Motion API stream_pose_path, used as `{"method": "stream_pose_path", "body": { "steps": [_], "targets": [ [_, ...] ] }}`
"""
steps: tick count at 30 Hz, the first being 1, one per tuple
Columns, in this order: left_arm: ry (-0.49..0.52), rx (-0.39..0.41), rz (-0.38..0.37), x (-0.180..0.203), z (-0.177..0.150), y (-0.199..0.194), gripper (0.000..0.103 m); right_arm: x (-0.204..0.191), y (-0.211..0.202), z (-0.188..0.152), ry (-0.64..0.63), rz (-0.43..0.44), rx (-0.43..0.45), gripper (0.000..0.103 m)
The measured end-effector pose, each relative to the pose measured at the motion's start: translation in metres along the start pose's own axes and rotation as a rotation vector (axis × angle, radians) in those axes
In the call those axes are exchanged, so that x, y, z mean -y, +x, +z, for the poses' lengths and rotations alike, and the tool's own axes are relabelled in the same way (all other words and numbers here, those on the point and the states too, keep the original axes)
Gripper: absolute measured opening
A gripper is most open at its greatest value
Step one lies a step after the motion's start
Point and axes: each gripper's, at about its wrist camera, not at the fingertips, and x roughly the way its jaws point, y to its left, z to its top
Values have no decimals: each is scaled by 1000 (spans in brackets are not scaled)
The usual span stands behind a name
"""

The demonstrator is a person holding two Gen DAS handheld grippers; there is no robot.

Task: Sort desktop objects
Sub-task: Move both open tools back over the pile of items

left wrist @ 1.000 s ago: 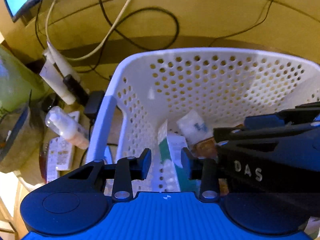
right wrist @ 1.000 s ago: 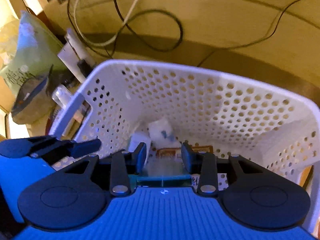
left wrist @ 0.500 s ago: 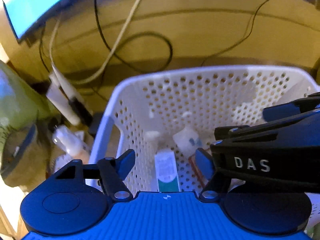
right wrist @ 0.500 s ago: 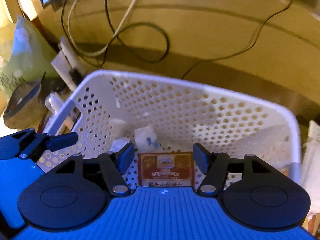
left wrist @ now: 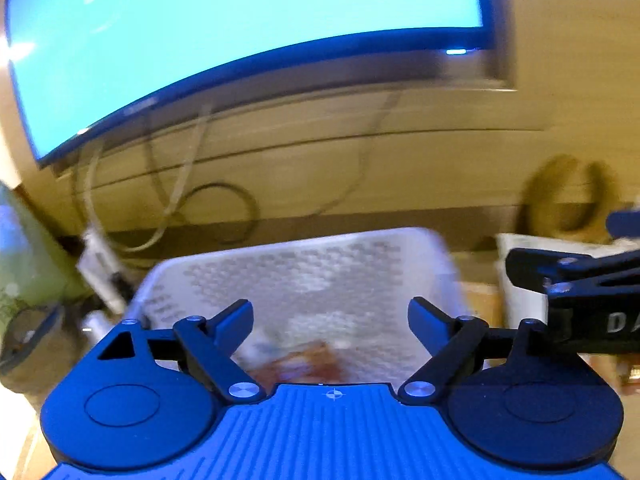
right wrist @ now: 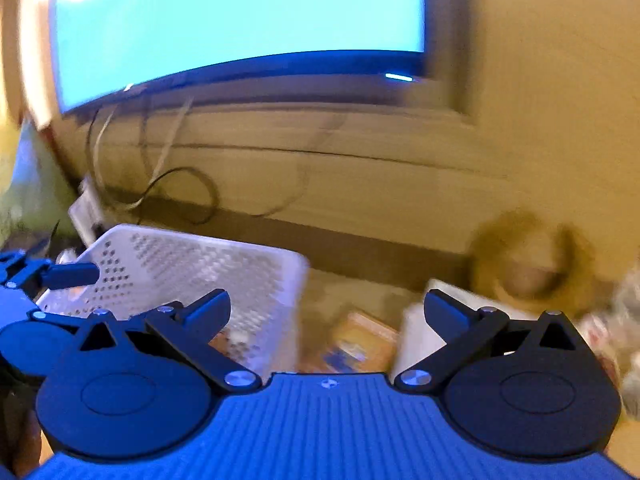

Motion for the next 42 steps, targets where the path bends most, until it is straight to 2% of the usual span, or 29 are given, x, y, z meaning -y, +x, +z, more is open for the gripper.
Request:
{"method": "stream_pose_path", "body": {
  "steps": [4, 7, 10, 14, 20, 26, 37, 42],
  "targets": [
    [21, 20, -58, 55, -7, -7, 93, 66, -18, -25, 97, -64, -31, 103],
    [20, 17, -84, 88, -18, -7, 93, 99, -27, -46, 76, -124, -57, 103],
    [22, 11, -103, 116, -34, -8, 93, 115, -35, -67, 36, -164, -56, 103],
    [15, -38, -126, 138, -55, 0, 93, 131, -38, -94, 8, -199, -64, 103],
    [-11, -95, -116, 153, -81, 14, 93, 143, -29, -125, -10, -205, -106, 103],
    [-23, -133, -98, 156, -94, 26, 93, 154, -26, -138, -5, -194, -92, 101],
    [14, -185, -117, 176, -99, 54, 93, 176, 5, -146, 101, -163, -148, 98],
    [11, -215, -128, 184, -98, 70, 93, 183, 14, -142, 125, -162, -132, 98]
  ]
}}
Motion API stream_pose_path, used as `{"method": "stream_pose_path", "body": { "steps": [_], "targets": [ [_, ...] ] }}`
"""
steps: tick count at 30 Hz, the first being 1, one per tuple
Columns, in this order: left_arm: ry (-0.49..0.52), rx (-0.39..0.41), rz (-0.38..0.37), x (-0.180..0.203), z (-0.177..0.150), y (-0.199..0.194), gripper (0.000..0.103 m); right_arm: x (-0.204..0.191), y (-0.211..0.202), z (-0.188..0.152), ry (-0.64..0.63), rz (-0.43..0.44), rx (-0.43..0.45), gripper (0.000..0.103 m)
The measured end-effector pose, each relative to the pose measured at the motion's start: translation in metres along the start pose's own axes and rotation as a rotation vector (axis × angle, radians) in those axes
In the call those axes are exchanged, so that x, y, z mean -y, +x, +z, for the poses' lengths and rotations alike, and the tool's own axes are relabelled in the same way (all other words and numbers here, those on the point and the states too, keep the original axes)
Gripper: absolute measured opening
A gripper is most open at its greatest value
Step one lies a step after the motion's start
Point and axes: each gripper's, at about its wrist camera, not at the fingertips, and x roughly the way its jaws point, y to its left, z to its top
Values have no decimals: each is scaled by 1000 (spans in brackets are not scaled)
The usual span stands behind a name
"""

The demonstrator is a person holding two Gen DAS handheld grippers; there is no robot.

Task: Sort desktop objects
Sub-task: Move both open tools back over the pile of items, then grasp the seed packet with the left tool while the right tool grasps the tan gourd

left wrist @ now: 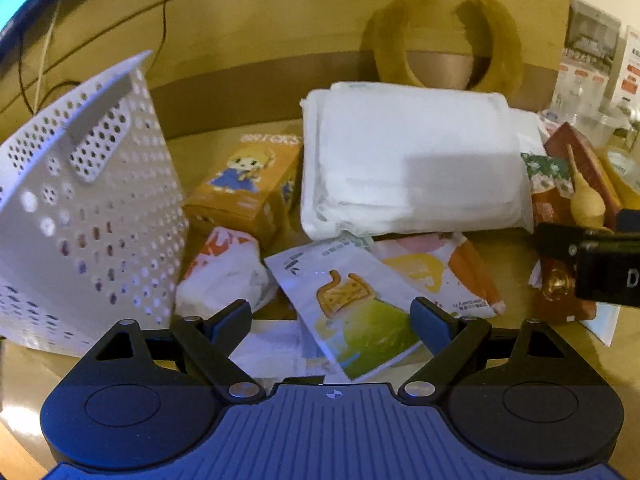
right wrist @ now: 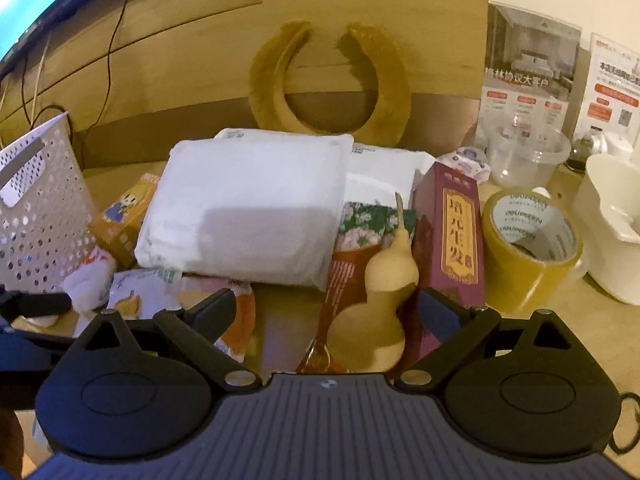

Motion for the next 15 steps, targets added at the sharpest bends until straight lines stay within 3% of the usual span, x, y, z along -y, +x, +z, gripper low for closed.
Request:
{"method": "stream_pose_path", "body": {
  "steps": [7, 13, 15],
  "targets": [
    [-13, -11, -8, 1, -4, 8, 96, 12, 14, -4, 104, 62, -54, 95],
    [-45, -13, -28, -4, -5, 11, 97, 9, 24, -1, 73, 37, -22, 96],
    [-55, -17, -42, -4, -4, 14, 97, 9, 28, 2, 73, 30, -18, 90]
  ]
}}
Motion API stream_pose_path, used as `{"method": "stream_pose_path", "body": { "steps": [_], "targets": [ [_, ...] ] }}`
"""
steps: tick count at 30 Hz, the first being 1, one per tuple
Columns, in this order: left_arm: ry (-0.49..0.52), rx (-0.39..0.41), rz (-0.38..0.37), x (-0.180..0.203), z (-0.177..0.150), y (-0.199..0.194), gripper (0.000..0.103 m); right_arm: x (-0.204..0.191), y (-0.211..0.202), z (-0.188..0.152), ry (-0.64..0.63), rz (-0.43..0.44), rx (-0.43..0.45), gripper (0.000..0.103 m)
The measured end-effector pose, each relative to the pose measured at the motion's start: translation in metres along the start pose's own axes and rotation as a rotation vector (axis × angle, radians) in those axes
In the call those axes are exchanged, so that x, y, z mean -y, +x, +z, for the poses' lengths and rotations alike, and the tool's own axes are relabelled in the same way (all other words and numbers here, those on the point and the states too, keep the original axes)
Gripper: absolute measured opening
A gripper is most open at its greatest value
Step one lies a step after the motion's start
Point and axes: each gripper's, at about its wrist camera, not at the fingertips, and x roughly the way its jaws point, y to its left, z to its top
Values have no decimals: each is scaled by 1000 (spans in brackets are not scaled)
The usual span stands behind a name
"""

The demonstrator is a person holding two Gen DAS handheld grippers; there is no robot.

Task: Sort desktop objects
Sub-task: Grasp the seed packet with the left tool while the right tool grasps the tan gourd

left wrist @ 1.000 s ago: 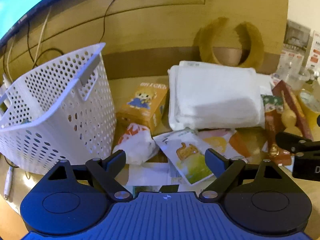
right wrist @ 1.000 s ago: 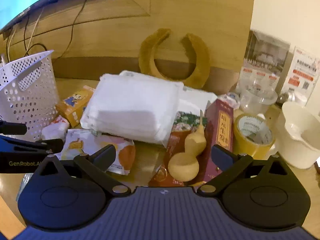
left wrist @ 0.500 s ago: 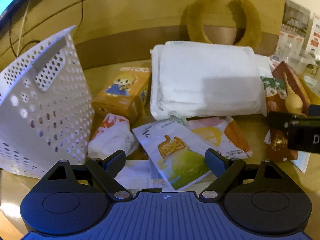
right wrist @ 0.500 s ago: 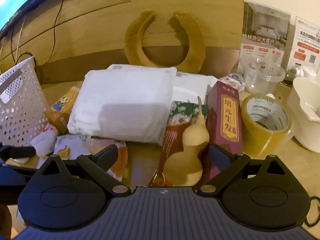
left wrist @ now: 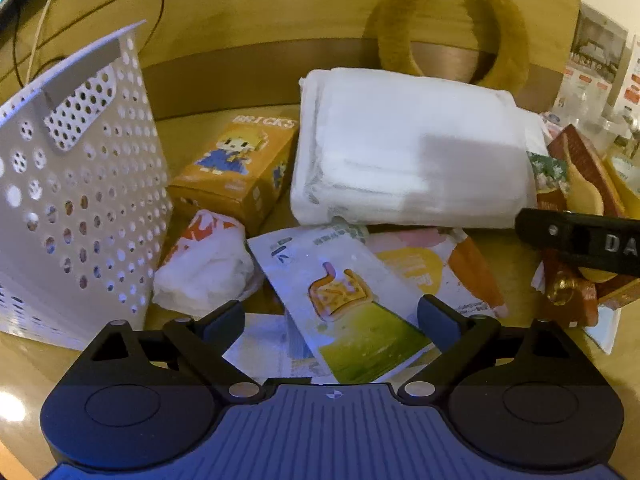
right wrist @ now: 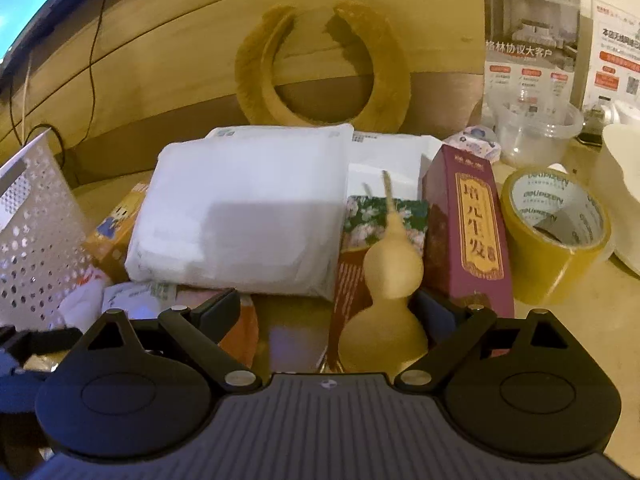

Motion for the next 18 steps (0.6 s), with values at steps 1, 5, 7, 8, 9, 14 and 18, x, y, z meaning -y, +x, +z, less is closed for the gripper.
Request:
{"method": "stream_pose_path", "body": {
  "steps": [1, 5, 7, 8, 9, 14, 18],
  "targets": [
    [-7, -4, -7, 0, 1, 2, 97, 0, 2, 1, -8, -2, 3, 71],
    [-49, -22, -58, -1, 4, 10, 97, 8, 7, -3, -4, -13, -11, 49],
    [-73, -35, -72, -1, 4, 17, 97, 9, 6, -4, -22, -6, -8, 49],
    [-77, -30, -75, 0, 4, 18, 96, 9, 6, -4, -28, -6, -8, 49],
    [-77, -25, -77, 1, 4, 20, 95, 9, 6, -4, -30, -7, -7, 49],
    [-107, 10, -60, -1, 5, 22, 71, 1, 6, -8, -70, -21, 5, 51],
    [-143, 25, -72, -14, 10, 16, 51, 5, 4, -10, -67, -16, 19, 49]
  ]
}}
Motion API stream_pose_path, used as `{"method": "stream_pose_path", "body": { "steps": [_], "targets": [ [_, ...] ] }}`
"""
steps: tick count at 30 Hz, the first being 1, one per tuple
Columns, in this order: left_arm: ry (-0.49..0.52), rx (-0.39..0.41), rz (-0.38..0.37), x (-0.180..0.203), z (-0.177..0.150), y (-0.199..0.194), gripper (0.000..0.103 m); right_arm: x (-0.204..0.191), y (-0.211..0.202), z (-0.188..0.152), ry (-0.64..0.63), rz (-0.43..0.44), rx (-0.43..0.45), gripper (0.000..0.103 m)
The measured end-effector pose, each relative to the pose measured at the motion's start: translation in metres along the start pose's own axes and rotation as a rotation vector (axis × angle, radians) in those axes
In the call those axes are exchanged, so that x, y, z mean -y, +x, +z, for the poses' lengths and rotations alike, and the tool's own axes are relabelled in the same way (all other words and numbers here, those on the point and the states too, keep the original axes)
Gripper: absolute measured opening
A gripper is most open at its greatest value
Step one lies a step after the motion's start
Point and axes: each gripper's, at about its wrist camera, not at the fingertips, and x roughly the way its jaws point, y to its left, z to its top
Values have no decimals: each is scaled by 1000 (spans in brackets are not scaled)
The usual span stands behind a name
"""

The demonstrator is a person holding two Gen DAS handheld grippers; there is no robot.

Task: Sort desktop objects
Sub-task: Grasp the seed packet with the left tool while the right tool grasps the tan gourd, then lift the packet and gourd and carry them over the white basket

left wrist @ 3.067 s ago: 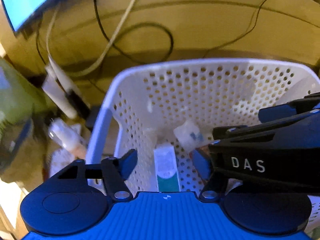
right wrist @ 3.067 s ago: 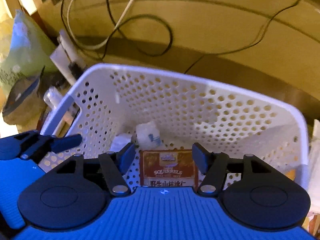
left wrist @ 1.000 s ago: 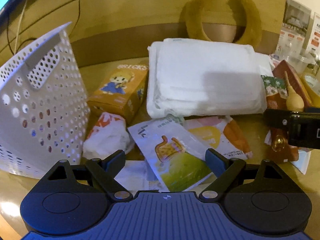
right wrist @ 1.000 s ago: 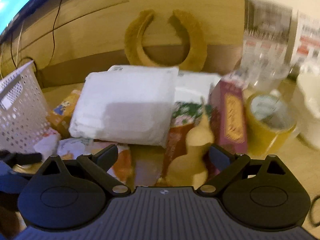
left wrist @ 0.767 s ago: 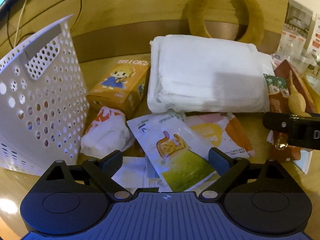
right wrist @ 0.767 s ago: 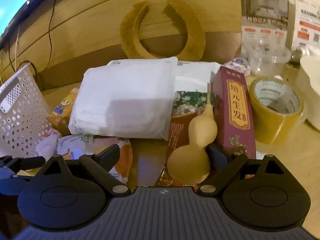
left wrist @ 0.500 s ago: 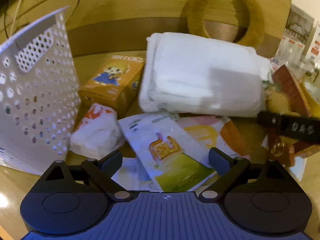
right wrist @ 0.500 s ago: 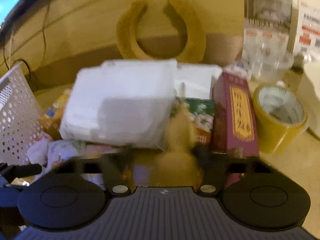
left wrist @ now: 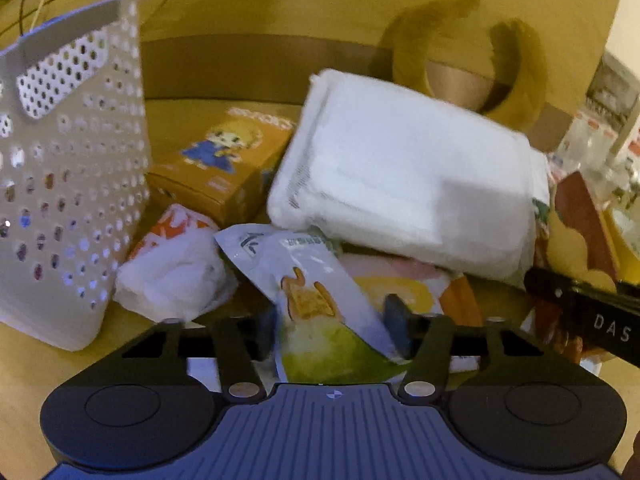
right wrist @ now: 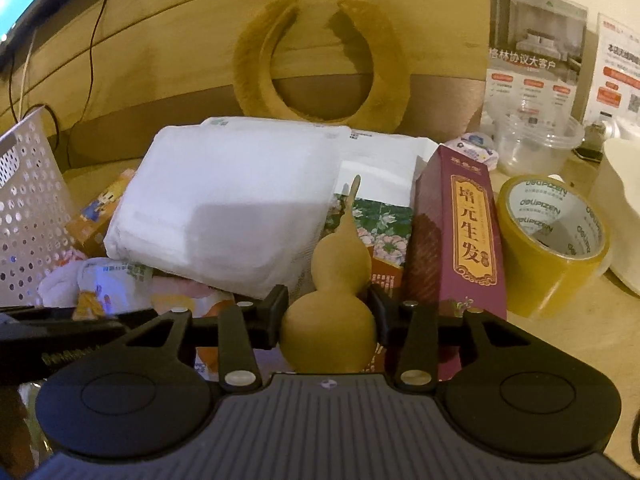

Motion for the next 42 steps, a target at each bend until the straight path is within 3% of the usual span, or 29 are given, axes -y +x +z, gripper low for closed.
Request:
{"method": "stream_pose_path", "body": {
  "steps": [3, 10, 17, 30, 42],
  "targets": [
    [-16, 8, -11, -7, 4, -6, 45, 4, -3, 0, 23, 8, -1, 48],
    [33, 64, 6, -4, 10, -28, 17, -1, -19, 2, 24, 36, 33, 48],
    [30, 81, 17, -9, 12, -40, 7, -14, -26, 2, -13, 51, 52, 48],
    [56, 177, 24, -14, 15, -76, 4, -37, -38, 3, -66, 100, 82, 48],
    [84, 264, 30, -4, 45, -106, 4, -60, -63, 34, -110, 115, 164, 49]
  ]
}}
